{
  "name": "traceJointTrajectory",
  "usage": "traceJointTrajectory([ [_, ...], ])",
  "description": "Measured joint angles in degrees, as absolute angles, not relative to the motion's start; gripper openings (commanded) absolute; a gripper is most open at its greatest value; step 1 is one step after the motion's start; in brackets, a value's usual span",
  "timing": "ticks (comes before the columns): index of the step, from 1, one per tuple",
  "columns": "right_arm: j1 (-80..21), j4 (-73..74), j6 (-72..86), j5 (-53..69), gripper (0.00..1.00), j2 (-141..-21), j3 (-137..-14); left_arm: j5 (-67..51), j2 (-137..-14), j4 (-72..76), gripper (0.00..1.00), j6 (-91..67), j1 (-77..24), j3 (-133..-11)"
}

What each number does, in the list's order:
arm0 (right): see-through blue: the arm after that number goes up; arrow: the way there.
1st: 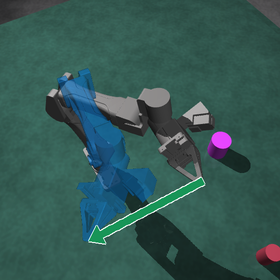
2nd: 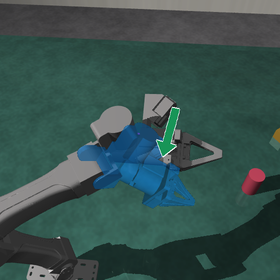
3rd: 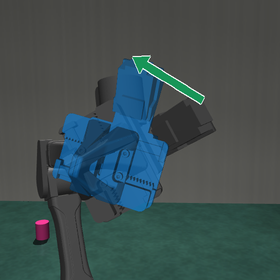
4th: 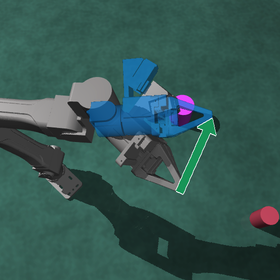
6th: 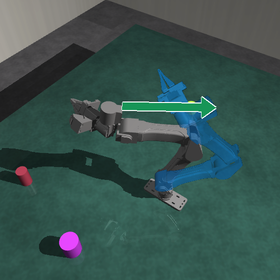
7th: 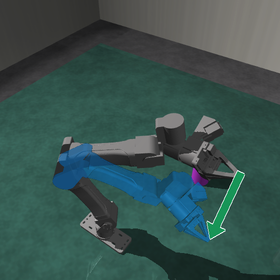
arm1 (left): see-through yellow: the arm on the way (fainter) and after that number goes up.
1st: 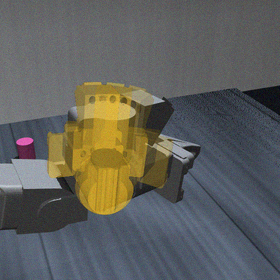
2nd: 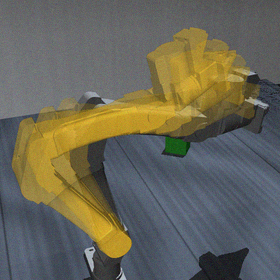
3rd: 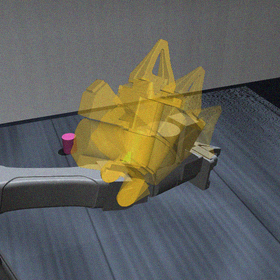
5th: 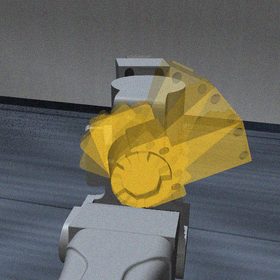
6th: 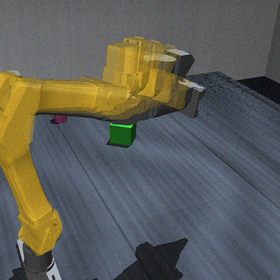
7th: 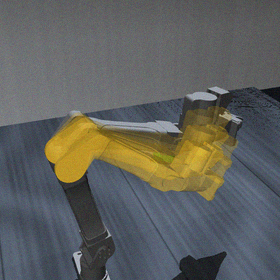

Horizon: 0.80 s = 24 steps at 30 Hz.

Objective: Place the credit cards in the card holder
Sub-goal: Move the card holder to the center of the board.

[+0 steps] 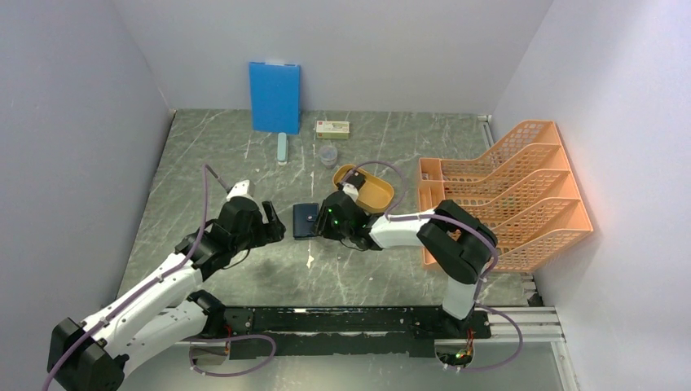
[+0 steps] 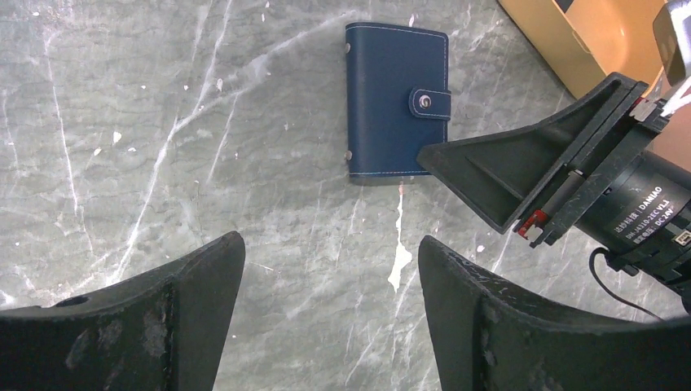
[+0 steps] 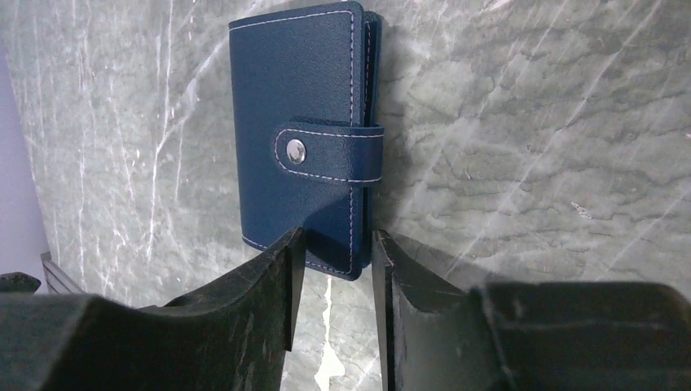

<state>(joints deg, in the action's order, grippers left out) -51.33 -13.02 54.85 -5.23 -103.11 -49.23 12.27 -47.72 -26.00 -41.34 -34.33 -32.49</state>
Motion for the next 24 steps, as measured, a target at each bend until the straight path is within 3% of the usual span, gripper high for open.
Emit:
traceJointTrajectory([
  [11, -51.2, -14.6, 54.5, -3.8, 0.03, -103.1, -48.2, 10.4, -47.7, -25.1, 0.79, -40.9, -34.3, -31.1],
  [24, -51.2, -13.4, 48.1, 1.2, 0.00, -88.7, -34.6, 2.3, -45.6, -20.6, 0.73, -40.9, -34.3, -24.9],
])
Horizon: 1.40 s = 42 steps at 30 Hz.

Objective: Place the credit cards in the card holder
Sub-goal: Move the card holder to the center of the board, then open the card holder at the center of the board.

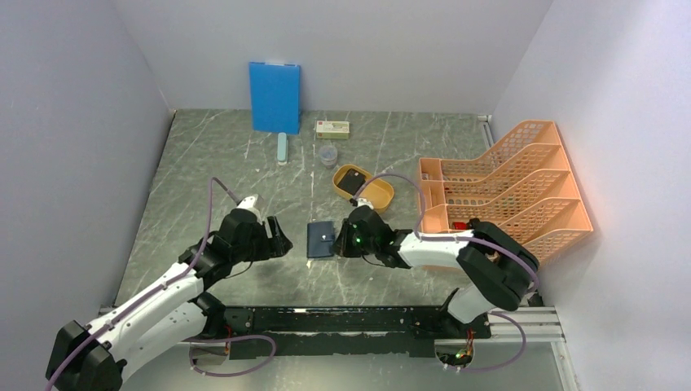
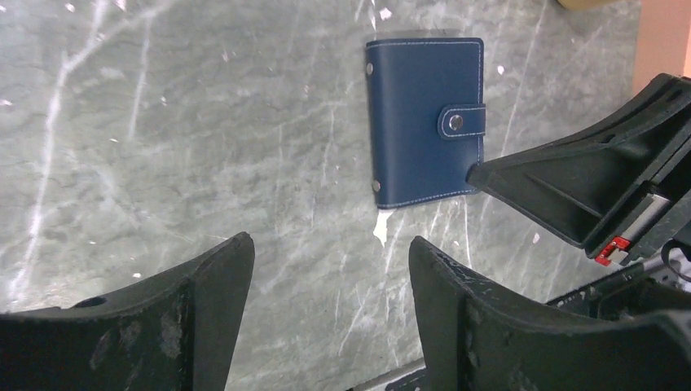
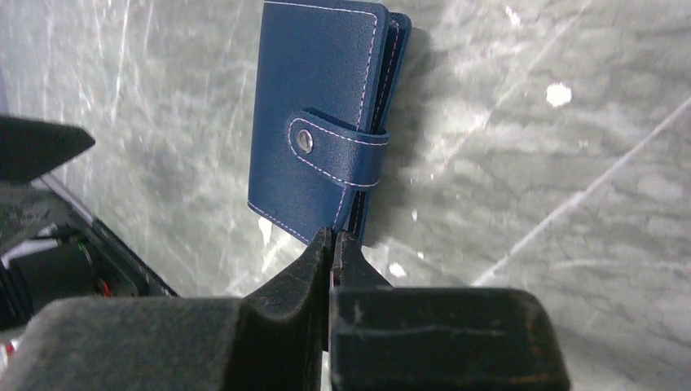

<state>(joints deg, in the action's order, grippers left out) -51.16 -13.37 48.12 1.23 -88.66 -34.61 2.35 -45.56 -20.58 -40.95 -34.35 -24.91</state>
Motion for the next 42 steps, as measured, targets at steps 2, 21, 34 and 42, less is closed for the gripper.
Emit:
traceJointTrajectory([
  [2, -51.4, -12.0, 46.7, 2.9, 0.00, -86.5, -33.3, 0.7, -44.9, -19.2, 0.72, -41.2, -34.7, -23.4],
  [21, -56.3, -0.6, 40.8, 1.3, 0.33, -83.8, -35.3, -4.7, -56.2, -4.5, 0.69, -47.9, -41.0, -19.2],
  [34, -62.6, 9.3, 37.0, -11.2, 0.28, -79.8, -43.9, -4.8, -65.1, 2.8, 0.42, -51.7, -41.0, -23.4],
  [42, -64.5, 9.3, 36.1, -16.4, 0.26, -84.0, -46.4, -4.7, -71.0, 5.7, 0.17, -53.0, -40.9, -24.6],
])
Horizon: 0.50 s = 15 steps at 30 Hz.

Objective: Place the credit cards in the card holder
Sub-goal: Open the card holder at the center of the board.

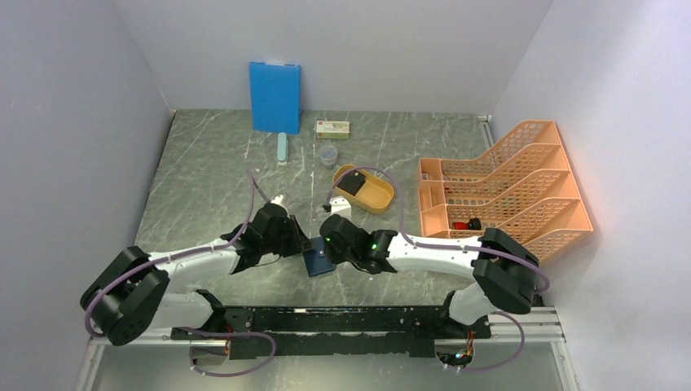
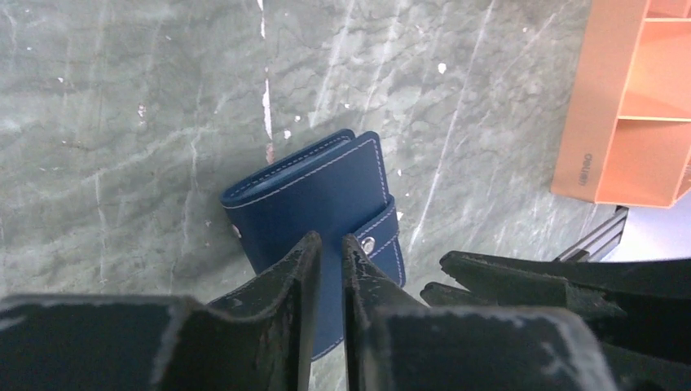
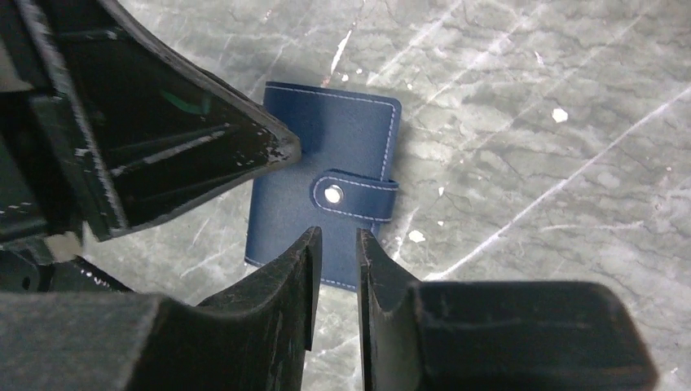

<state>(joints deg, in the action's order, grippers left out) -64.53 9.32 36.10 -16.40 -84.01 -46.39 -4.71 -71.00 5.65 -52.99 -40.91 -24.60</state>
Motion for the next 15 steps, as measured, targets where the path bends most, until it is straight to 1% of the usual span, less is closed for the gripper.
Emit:
traceJointTrajectory([
  [2, -65.0, 9.3, 35.7, -17.5, 0.26, -85.4, -47.5, -4.7, -72.4, 6.3, 0.09, -53.3, -40.7, -24.6],
  [4, -65.6, 9.3, 35.4, -18.2, 0.26, -86.8, -48.8, -4.6, -73.6, 6.7, 0.05, -53.5, -40.5, -24.6],
  [8, -66.7, 9.3, 34.6, -19.8, 0.29, -88.6, -50.5, -4.6, -75.5, 8.1, 0.05, -53.9, -40.2, -24.6],
  [15, -67.9, 9.4, 33.7, -22.0, 0.39, -91.9, -52.7, -4.6, -76.0, 9.7, 0.05, -54.4, -39.9, -24.1],
])
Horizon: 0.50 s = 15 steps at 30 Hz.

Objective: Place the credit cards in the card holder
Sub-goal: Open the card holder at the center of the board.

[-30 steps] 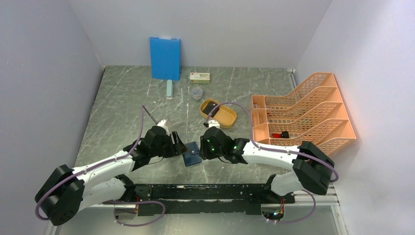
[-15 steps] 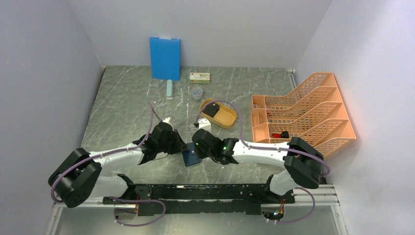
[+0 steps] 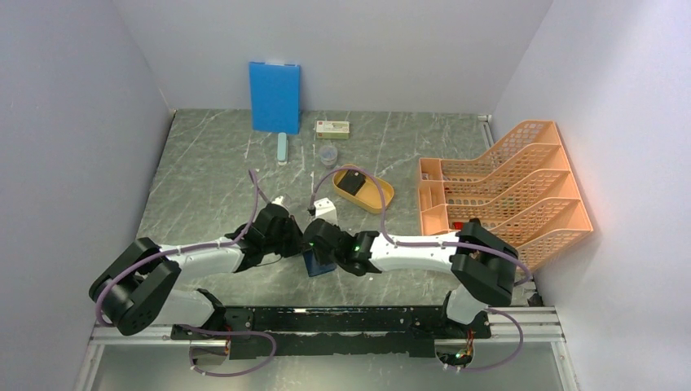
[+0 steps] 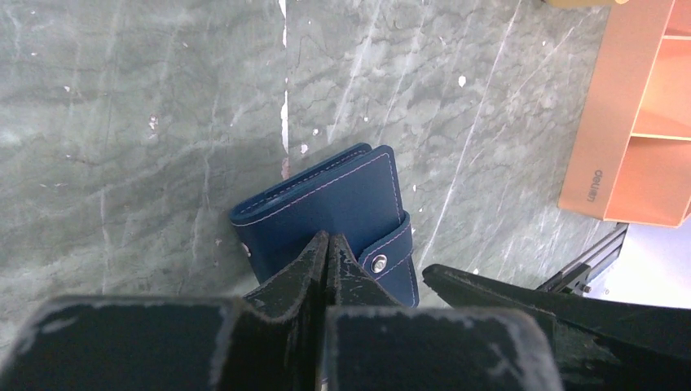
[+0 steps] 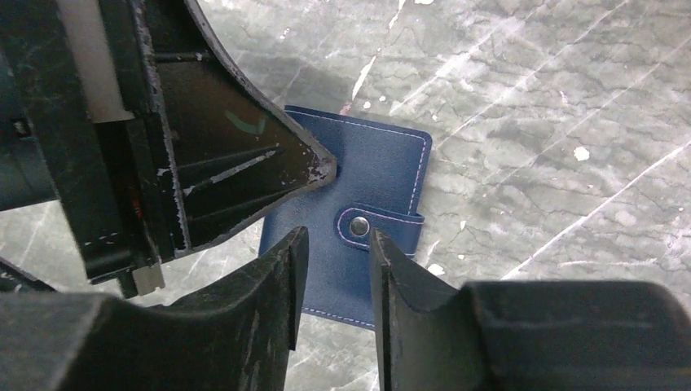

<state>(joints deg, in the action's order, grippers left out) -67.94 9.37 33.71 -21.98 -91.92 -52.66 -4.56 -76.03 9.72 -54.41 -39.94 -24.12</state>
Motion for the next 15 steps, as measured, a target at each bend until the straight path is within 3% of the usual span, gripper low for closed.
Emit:
traceJointTrajectory([
  [15, -68.8, 9.9, 33.5, -26.7, 0.45, -96.4, -52.9, -4.6, -75.7, 12.3, 0.05, -55.2, -39.8, -22.5],
])
